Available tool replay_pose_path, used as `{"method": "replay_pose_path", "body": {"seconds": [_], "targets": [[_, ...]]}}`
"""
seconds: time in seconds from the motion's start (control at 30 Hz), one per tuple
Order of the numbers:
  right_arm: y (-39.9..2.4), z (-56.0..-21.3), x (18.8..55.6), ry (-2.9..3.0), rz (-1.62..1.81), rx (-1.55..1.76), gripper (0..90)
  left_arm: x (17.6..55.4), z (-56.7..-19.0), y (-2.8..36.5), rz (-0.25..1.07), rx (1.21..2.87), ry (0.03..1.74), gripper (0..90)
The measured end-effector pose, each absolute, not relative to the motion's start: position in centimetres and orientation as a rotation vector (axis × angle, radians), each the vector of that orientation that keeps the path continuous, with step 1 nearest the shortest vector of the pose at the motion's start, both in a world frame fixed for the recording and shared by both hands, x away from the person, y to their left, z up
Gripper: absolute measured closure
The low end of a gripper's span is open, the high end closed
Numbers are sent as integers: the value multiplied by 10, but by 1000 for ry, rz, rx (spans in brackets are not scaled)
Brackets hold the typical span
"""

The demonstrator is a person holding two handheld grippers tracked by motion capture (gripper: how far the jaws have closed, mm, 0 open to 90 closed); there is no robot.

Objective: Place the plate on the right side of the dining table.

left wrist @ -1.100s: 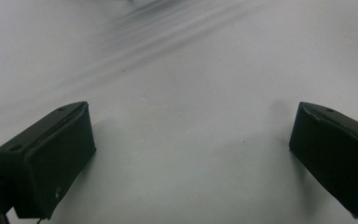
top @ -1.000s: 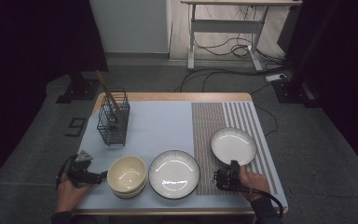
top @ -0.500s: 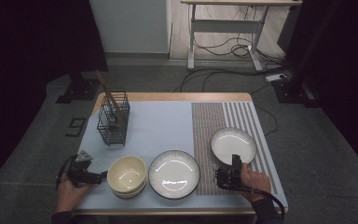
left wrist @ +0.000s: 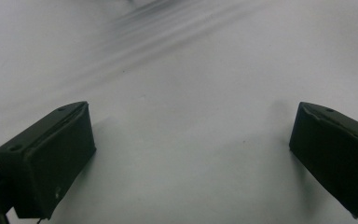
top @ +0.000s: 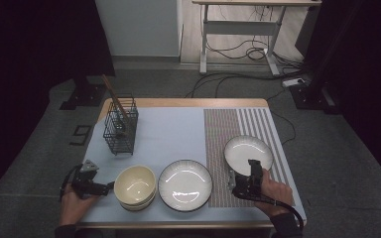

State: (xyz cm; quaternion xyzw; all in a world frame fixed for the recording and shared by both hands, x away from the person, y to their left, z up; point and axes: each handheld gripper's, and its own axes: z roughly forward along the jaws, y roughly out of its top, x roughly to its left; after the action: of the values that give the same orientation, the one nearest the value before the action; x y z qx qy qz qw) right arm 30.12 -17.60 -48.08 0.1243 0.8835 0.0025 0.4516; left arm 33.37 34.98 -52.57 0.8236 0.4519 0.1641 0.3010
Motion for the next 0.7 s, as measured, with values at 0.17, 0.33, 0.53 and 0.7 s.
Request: {"method": "replay_pose_path", "body": {"seconds": [0.17,0.33,0.53,0.7], "targets": [[-189,-473,302,2201,135,437,158,334,-526,350,435,2185,1199,0],[-207,-466,306,2208,276,620,136,334,-526,350,436,2185,1199,0],[-226,-459,308,2190,450,811,135,334,-526,350,435,2185,1199,0],[-242,-460,311,2197,596,969,128,334,-526,350,436,2185,1199,0]]}}
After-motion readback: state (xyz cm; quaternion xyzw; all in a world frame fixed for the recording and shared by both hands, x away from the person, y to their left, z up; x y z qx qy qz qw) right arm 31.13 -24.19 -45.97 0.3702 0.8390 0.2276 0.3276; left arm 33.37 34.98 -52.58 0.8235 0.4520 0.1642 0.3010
